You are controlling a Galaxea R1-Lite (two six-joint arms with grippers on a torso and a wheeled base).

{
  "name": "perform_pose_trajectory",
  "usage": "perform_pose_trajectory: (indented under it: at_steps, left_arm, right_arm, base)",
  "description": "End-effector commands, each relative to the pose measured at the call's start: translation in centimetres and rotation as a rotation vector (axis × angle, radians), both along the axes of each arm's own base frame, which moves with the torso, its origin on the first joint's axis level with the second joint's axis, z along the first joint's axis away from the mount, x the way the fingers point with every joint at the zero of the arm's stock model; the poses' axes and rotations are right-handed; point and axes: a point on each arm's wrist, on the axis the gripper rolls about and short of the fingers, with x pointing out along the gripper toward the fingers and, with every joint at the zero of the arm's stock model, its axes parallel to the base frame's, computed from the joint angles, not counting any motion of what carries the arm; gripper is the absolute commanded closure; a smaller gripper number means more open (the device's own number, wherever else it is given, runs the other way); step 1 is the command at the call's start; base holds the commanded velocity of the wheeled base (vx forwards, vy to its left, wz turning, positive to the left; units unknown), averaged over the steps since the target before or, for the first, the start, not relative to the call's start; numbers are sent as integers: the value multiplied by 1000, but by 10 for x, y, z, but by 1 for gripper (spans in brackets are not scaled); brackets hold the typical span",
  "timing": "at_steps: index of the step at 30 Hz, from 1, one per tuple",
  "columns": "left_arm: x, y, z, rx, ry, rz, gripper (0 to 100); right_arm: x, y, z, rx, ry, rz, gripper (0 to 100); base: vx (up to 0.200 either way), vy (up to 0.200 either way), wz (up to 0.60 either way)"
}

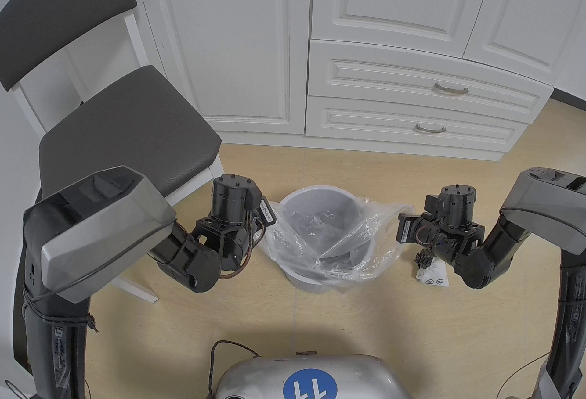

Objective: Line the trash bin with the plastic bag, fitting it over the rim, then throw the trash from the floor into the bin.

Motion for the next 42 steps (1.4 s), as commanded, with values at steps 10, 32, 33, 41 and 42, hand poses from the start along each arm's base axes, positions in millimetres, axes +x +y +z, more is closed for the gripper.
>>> perform_pose_trajectory:
  at_steps: [10,32,33,41,42]
  left_arm:
    - [6,-10,-34,29,55,-11,100]
    - [-48,28,15,273,186,-95,100]
    - [-49,26,12,276,192,-103,100]
    - [-54,8,-25,326,264,-153,100]
    - [-55,5,-31,333,274,-162,100]
  right_arm:
    - [-7,-10,-29,-106,45,-23,100]
    - [-63,-36,-14,-339,83,53,100]
    - [-64,-35,-15,-341,86,60,100]
    - [-70,-26,-28,-360,131,101,100]
    - [-71,-25,-31,-363,142,107,100]
  base:
    - [0,0,0]
    - [0,0,0]
    - [0,0,0]
    - [0,0,0]
    - [0,0,0]
